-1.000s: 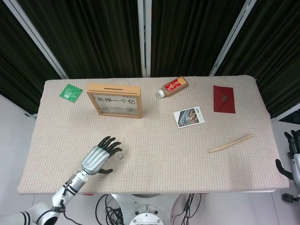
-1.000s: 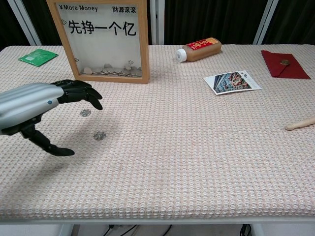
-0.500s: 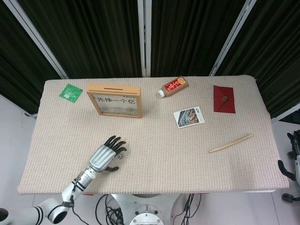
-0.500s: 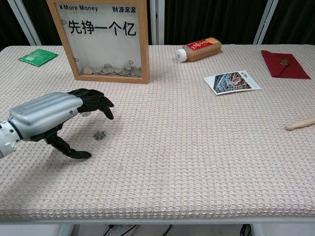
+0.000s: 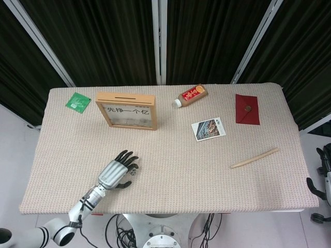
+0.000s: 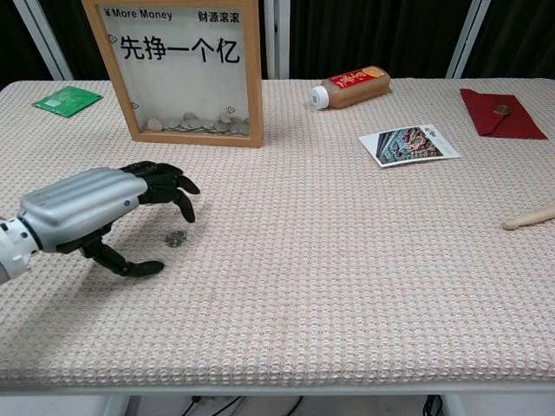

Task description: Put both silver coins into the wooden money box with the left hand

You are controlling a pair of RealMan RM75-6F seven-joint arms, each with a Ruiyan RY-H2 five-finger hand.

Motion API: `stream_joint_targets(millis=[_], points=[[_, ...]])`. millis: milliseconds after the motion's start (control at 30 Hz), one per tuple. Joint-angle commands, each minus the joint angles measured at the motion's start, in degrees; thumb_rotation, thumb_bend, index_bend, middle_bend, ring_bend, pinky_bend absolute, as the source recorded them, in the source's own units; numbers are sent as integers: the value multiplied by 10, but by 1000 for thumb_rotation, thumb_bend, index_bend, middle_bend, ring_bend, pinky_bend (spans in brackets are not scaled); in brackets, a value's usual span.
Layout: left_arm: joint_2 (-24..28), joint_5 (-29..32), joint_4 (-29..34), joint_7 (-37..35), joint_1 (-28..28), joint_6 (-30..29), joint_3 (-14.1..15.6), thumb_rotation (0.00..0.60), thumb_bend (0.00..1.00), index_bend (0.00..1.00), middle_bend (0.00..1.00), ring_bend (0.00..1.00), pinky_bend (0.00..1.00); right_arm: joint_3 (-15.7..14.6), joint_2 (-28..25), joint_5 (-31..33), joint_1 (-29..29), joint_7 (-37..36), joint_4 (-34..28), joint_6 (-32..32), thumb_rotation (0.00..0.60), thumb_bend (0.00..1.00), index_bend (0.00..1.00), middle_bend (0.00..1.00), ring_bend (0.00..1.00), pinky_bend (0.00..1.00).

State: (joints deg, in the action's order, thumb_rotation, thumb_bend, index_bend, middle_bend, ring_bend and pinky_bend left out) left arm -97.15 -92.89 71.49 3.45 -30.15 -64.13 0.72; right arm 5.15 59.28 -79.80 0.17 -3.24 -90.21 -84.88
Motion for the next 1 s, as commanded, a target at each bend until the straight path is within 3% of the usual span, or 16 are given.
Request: stream_joint_targets(millis=[33, 1000], points=[[0, 1, -1, 0, -1, 1, 1, 600, 294, 320, 128, 2, 39, 0, 0, 1, 0, -1, 1, 0, 600, 285, 0, 0, 0, 0], [0, 19, -6, -1, -3, 3, 8, 600, 323, 388, 128, 2, 35, 1, 1, 2, -2, -8, 6, 3, 600, 296, 0, 0, 0, 0]])
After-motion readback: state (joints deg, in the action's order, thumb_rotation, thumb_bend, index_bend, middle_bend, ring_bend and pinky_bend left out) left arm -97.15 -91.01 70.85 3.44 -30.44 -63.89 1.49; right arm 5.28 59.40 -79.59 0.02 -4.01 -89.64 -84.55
